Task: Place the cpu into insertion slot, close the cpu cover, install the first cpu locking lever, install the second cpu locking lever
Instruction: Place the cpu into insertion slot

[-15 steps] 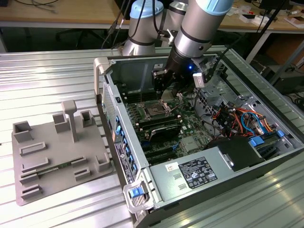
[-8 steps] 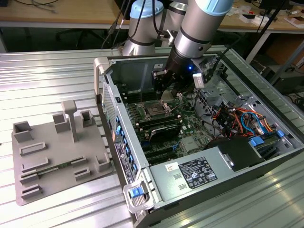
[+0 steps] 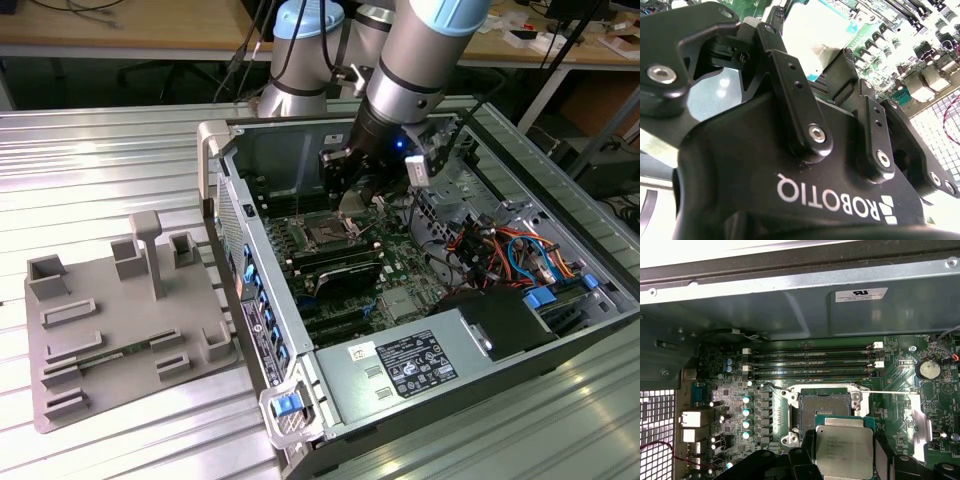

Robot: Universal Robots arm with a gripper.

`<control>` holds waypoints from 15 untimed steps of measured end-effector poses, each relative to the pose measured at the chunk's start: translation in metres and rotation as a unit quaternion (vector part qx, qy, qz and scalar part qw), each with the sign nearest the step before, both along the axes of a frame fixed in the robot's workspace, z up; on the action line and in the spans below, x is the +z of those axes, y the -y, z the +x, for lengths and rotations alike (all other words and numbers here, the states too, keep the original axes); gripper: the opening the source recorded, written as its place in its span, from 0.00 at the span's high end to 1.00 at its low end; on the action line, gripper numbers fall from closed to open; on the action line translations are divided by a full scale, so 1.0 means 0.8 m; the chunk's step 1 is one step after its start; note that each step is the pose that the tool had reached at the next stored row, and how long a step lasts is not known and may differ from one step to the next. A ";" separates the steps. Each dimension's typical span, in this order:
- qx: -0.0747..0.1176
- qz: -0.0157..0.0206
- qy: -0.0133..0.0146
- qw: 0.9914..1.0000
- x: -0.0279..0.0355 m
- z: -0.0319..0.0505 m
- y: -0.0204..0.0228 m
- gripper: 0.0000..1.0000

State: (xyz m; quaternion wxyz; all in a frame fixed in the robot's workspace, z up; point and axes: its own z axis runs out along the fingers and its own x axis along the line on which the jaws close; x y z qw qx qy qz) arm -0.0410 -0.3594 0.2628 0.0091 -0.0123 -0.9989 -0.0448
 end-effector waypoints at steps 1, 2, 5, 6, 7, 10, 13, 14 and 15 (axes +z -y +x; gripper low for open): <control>0.000 0.000 0.000 1.000 -0.0002 0.000 0.0000 0.45; 0.000 0.000 0.000 1.000 -0.0004 0.000 0.0000 0.45; 0.000 0.000 0.000 1.000 -0.0014 0.000 0.0000 0.45; 0.000 0.000 0.000 1.000 -0.0015 0.000 0.0000 0.45; 0.000 0.000 0.000 1.000 -0.0017 0.000 0.0000 0.45; 0.000 0.000 0.000 1.000 -0.0024 0.000 0.0000 0.45; 0.000 0.000 0.000 1.000 -0.0032 0.000 0.0000 0.45; 0.000 0.000 0.000 1.000 -0.0037 0.000 0.0000 0.45; 0.000 0.000 0.000 1.000 -0.0040 0.000 0.0000 0.45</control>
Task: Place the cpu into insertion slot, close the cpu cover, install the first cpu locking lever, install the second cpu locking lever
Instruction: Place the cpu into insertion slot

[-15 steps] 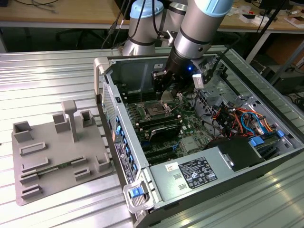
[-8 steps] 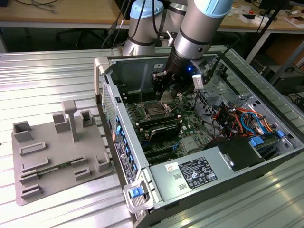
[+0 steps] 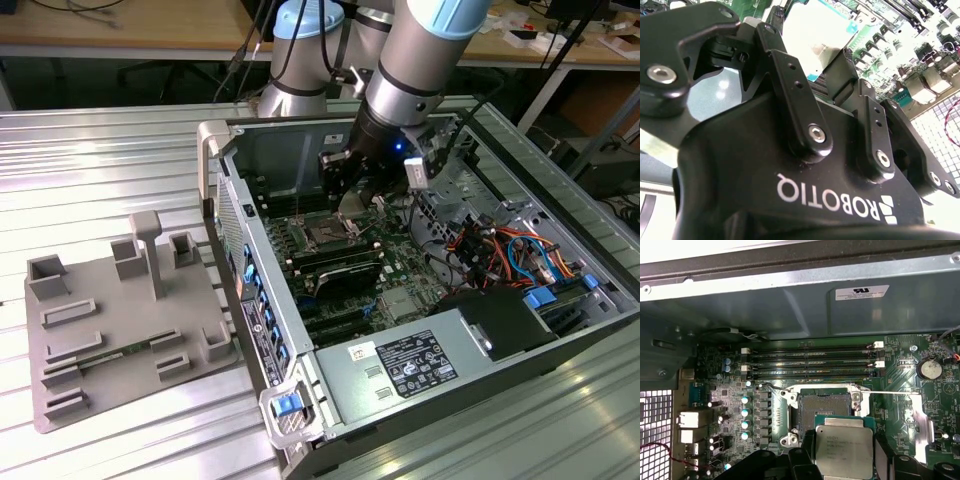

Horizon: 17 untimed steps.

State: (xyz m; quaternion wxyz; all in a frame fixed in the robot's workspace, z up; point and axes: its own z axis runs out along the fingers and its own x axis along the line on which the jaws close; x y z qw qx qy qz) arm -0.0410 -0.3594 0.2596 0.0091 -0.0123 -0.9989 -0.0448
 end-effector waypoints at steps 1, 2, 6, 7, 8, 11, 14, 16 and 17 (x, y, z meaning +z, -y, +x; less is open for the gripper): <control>0.000 0.000 0.000 1.000 -0.0002 0.000 0.0000 0.45; 0.000 0.000 0.000 1.000 -0.0004 0.000 0.0000 0.45; 0.000 0.000 0.000 1.000 -0.0014 0.000 0.0000 0.45; 0.000 0.000 0.000 1.000 -0.0016 0.000 0.0000 0.45; 0.000 0.000 0.000 1.000 -0.0019 0.000 0.0000 0.45; 0.000 0.000 0.000 1.000 -0.0026 0.000 0.0000 0.45; 0.000 0.000 0.000 1.000 -0.0035 0.000 0.0000 0.45; 0.000 0.000 0.000 1.000 -0.0039 0.000 0.0000 0.45; 0.000 0.000 0.000 1.000 -0.0044 0.000 0.0000 0.45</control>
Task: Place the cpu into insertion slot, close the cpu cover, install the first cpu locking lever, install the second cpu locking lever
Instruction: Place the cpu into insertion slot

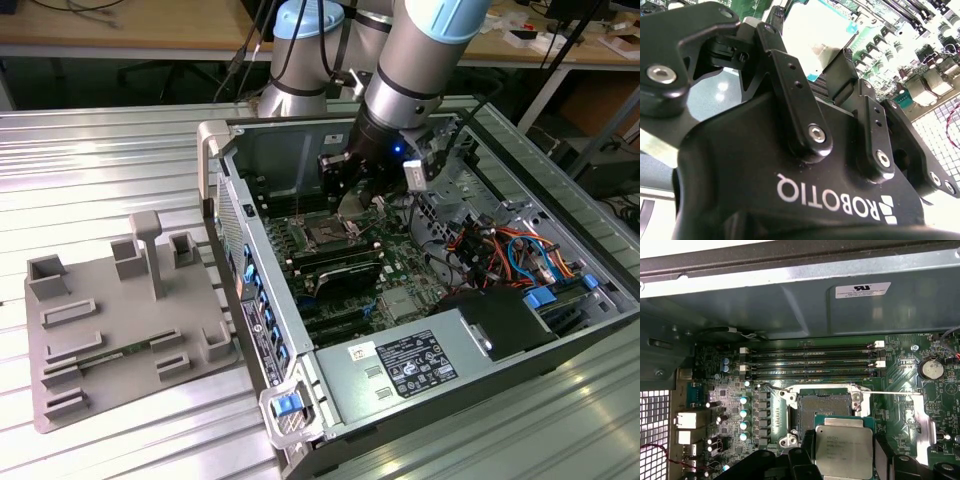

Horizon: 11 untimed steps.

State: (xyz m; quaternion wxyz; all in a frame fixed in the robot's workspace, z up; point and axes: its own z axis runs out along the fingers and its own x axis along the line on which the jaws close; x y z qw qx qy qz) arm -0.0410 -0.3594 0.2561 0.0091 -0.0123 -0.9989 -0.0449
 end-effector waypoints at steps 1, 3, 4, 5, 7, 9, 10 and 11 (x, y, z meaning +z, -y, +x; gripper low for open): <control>0.000 0.000 0.000 1.000 -0.0003 0.000 0.0000 0.45; 0.000 0.000 0.000 1.000 -0.0010 0.000 0.0000 0.45; 0.000 0.000 0.000 1.000 -0.0013 -0.001 0.0000 0.45; 0.000 0.000 0.000 1.000 -0.0016 -0.001 0.0000 0.45; 0.000 0.000 0.000 1.000 -0.0021 -0.003 0.0000 0.45; 0.000 0.000 0.000 1.000 -0.0025 -0.005 0.0000 0.45; 0.000 0.000 0.000 1.000 -0.0028 -0.006 0.0000 0.45; 0.000 0.000 0.000 1.000 -0.0030 -0.006 0.0000 0.45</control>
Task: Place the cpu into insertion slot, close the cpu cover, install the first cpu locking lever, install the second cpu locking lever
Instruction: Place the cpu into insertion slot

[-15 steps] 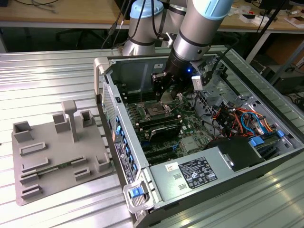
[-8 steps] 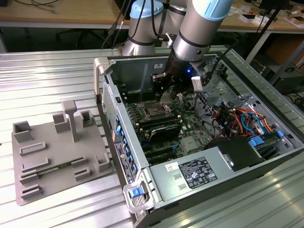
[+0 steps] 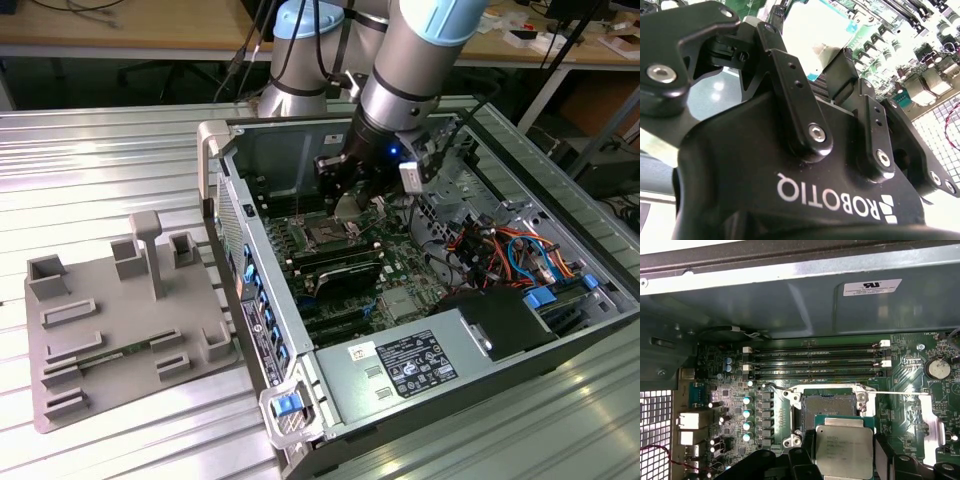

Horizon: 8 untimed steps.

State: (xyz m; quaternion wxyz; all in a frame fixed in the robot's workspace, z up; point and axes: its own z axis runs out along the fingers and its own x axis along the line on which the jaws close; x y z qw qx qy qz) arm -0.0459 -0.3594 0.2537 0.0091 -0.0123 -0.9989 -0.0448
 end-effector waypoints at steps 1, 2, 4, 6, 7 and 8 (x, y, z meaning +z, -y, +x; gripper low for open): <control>0.000 0.000 0.000 1.000 -0.0002 0.000 0.0000 0.45; 0.000 0.000 0.000 1.000 -0.0008 0.000 0.0000 0.45; 0.000 0.000 0.000 1.000 -0.0014 0.000 0.0000 0.45; 0.000 0.000 0.000 1.000 -0.0016 0.000 0.0000 0.45; 0.000 0.000 0.000 1.000 -0.0017 0.000 0.0000 0.45; 0.000 0.000 0.000 1.000 -0.0017 0.000 0.0000 0.45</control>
